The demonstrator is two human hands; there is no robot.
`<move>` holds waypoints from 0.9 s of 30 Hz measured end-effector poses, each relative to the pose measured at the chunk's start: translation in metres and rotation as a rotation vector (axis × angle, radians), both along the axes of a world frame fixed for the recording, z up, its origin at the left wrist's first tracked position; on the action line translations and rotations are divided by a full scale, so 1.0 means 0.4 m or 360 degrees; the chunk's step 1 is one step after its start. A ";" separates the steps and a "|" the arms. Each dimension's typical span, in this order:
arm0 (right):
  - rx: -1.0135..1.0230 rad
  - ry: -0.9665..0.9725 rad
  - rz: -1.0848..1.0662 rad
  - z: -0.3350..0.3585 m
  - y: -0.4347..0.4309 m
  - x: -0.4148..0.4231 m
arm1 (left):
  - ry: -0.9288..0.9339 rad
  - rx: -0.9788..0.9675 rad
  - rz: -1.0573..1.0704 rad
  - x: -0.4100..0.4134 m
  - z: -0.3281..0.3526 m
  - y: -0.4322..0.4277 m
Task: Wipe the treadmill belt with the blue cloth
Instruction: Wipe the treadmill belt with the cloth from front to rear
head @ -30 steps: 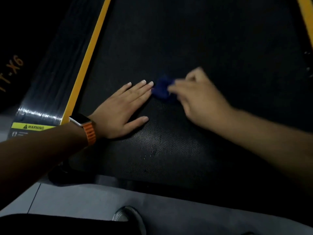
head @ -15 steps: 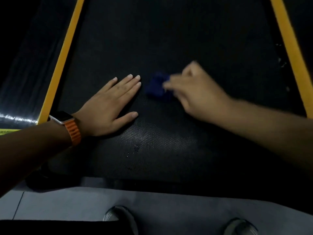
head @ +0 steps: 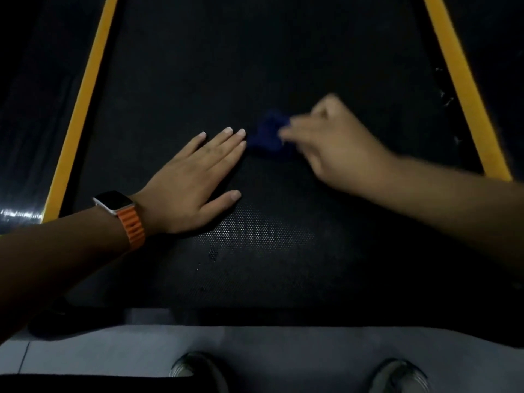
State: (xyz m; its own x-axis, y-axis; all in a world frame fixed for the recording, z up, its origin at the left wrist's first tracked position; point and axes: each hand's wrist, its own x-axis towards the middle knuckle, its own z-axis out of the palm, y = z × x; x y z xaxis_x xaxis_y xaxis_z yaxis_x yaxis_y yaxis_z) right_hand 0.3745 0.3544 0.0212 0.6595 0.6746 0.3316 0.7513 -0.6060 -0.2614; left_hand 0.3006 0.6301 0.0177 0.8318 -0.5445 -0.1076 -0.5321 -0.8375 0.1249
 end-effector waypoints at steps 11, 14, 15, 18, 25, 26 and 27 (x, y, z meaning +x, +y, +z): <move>-0.0207 -0.0040 -0.0029 0.004 -0.063 0.110 | -0.0004 -0.0040 -0.0070 0.013 -0.003 -0.097; -0.0215 -0.0092 -0.0187 -0.009 -0.049 0.133 | 0.0006 -0.0033 -0.0059 0.012 -0.004 -0.098; -0.0199 -0.0120 -0.0131 -0.009 -0.057 0.076 | -0.0001 -0.0027 -0.0059 0.011 -0.006 -0.099; -0.0199 0.0178 0.0270 0.015 -0.139 -0.178 | 0.0010 -0.0029 -0.0049 0.010 -0.007 -0.100; -0.0428 0.0081 0.0225 0.045 -0.172 -0.003 | -0.0021 -0.0021 -0.0049 0.009 -0.002 -0.106; -0.0395 -0.0014 0.0029 0.043 -0.176 0.086 | -0.0022 -0.0021 -0.0051 0.009 -0.003 -0.105; -0.0316 -0.0028 -0.0149 0.045 -0.180 0.153 | -0.0024 -0.0022 -0.0052 0.007 -0.004 -0.104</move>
State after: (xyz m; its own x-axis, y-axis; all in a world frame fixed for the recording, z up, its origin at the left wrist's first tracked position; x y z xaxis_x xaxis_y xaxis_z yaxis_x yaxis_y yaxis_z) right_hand 0.4358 0.2822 0.0392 0.7175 0.6641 0.2103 0.6929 -0.7114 -0.1174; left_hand 0.3034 0.5886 0.0159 0.8149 -0.5730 -0.0874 -0.5612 -0.8177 0.1281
